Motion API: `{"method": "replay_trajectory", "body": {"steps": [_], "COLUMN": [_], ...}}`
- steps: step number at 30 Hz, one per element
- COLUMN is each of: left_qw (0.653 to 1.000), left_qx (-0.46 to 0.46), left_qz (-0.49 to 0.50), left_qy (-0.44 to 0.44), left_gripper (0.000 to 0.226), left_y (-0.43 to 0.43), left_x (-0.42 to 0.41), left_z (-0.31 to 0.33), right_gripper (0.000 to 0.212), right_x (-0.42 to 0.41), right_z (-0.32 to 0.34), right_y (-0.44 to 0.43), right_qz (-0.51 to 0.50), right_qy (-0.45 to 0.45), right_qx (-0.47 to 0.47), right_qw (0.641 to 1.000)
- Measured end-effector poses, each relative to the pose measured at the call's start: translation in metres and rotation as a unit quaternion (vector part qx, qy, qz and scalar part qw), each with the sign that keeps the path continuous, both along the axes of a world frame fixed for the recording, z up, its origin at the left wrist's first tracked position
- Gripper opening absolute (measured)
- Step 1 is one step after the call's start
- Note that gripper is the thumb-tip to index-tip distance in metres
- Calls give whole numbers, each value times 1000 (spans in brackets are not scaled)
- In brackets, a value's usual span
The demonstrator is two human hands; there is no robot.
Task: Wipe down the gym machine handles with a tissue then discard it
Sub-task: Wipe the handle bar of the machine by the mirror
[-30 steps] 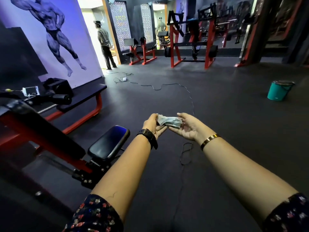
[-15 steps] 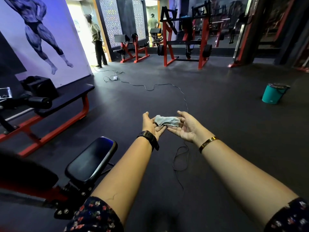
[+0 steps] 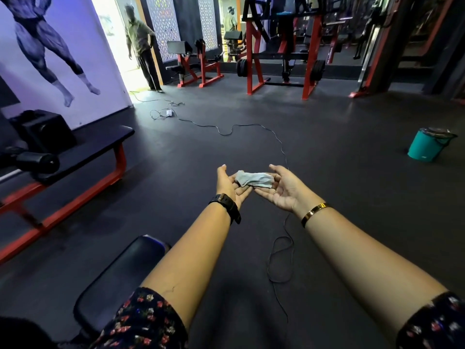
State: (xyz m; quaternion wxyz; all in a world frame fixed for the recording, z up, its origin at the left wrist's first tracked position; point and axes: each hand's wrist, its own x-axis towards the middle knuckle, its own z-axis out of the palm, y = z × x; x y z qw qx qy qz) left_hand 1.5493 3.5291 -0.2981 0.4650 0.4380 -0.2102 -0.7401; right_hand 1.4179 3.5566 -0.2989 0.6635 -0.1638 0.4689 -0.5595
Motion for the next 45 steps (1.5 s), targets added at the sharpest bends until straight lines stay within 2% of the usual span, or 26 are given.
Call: {"method": "replay_trajectory", "body": {"steps": [11, 21, 27, 35, 45], "left_qw": [999, 993, 987, 977, 962], "left_qx": [-9, 5, -7, -1, -13], "left_qz": [34, 115, 160, 214, 274], "left_qy": [-6, -7, -21, -27, -6], "left_gripper": [55, 51, 49, 49, 50], "left_y": [-147, -312, -389, -448, -566], "left_x": [-32, -109, -123, -79, 51], "left_z": [-9, -6, 1, -7, -20], "right_gripper": [20, 16, 19, 21, 21], "right_x": [-33, -102, -115, -71, 59], "right_z": [-9, -4, 6, 0, -6], "right_y": [-155, -339, -422, -493, -619], "right_qz": [27, 105, 135, 188, 244], "right_qy": [-2, 25, 17, -8, -3], "right_qx": [-7, 13, -8, 0, -17], "right_qw": [1000, 994, 991, 982, 970]}}
